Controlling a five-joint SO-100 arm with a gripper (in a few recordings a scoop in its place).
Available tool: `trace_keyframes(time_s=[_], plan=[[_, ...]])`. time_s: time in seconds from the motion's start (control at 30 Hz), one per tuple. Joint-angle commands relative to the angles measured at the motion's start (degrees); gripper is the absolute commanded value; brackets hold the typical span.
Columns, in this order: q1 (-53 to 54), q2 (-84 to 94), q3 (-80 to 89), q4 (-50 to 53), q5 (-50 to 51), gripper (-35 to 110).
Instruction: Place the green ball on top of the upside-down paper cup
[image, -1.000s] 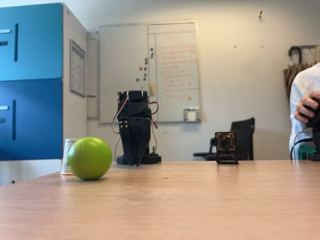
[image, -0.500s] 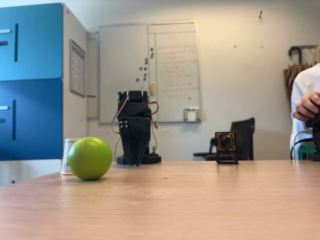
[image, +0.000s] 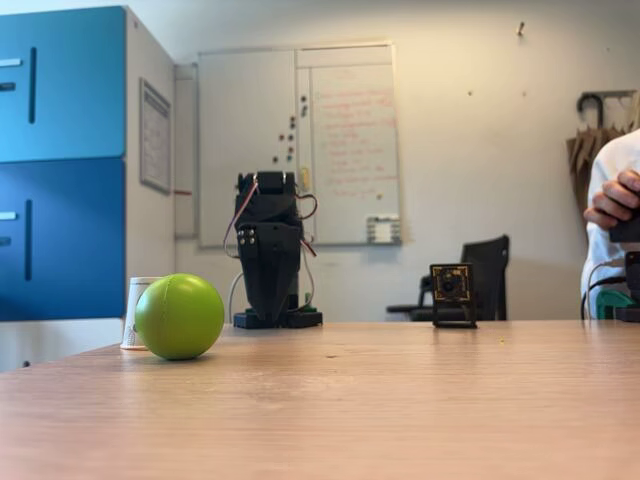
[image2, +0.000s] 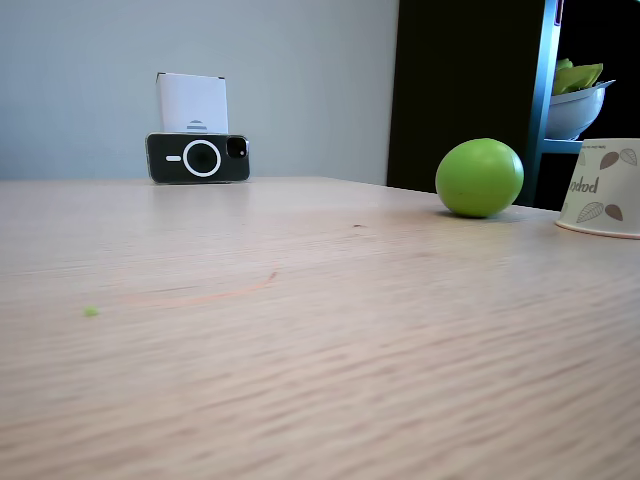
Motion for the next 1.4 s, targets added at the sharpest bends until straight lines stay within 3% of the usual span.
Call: trace_keyframes(time_s=[0.0,0.37,0.77,1.37], plan=[[0.2,-5.8,-8.9,2.6,-0.2,0],[0.4,-26.2,-38.5,11.8,-0.2,0],[1.8,-56.3,-68.6,11.2,-1.6,3],[4.0,-78.0,-80.5,6.9,-39.6,9]])
